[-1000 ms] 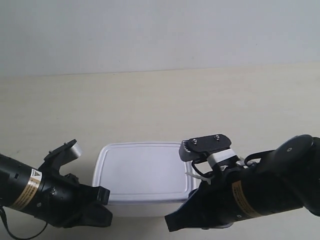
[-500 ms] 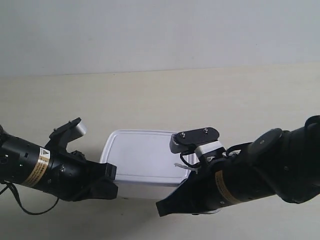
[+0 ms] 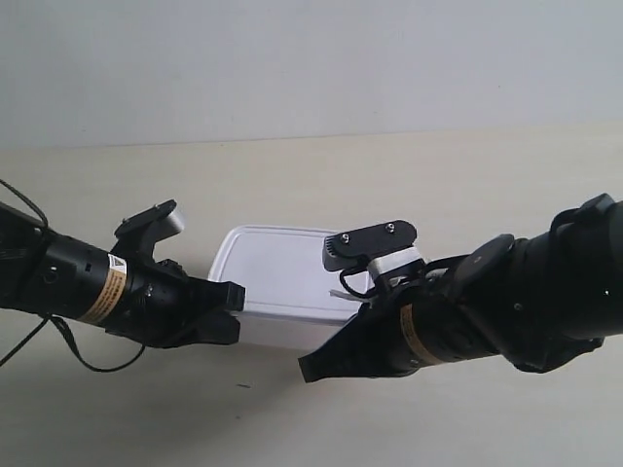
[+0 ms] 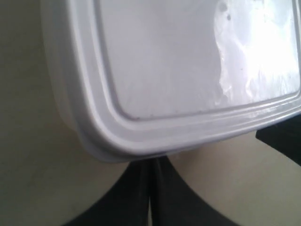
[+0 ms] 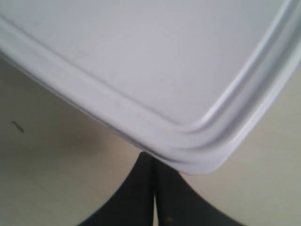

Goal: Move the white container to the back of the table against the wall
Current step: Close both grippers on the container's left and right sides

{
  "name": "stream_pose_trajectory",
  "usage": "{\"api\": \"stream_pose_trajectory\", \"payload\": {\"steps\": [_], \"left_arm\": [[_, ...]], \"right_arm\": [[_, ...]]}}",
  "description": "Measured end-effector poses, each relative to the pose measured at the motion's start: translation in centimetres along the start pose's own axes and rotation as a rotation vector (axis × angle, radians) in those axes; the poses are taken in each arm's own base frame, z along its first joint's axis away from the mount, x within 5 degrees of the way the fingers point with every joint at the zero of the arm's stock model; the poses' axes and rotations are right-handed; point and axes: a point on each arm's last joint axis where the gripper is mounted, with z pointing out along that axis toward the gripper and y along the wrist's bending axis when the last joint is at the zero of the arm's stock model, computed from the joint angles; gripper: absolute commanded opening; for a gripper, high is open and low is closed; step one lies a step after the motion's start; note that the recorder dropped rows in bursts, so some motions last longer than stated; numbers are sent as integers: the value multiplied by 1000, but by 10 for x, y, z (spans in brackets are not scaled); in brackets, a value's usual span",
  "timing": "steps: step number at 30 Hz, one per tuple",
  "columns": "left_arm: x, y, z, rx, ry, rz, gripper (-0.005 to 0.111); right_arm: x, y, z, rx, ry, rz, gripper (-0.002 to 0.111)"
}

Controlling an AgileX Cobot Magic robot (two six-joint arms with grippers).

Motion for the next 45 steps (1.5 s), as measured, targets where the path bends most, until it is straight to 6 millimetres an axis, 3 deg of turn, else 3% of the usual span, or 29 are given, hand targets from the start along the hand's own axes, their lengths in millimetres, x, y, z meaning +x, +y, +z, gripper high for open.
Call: {"api": "stream_pose_trajectory", "payload": {"steps": [10,20,26,33,45], "left_arm": [[-14,3,12,-11,-12,38,0],[-26,1,15,-17,-42,168,0],[-30,1,16,-22,-48,275,0],[-29,1,16,-28,-42,474,0],[-29,1,16,-36,-34,861,0]], "right_arm": [[-10,-5,1,79,-51,-128,0],[-27,-1,-1,81,-97,-286,0],[-26,-5,6,134,-82,-388,0],[-20,-11,17,189,-40,-523,0],[-22,-14,17,230,-20,-756,0]]}}
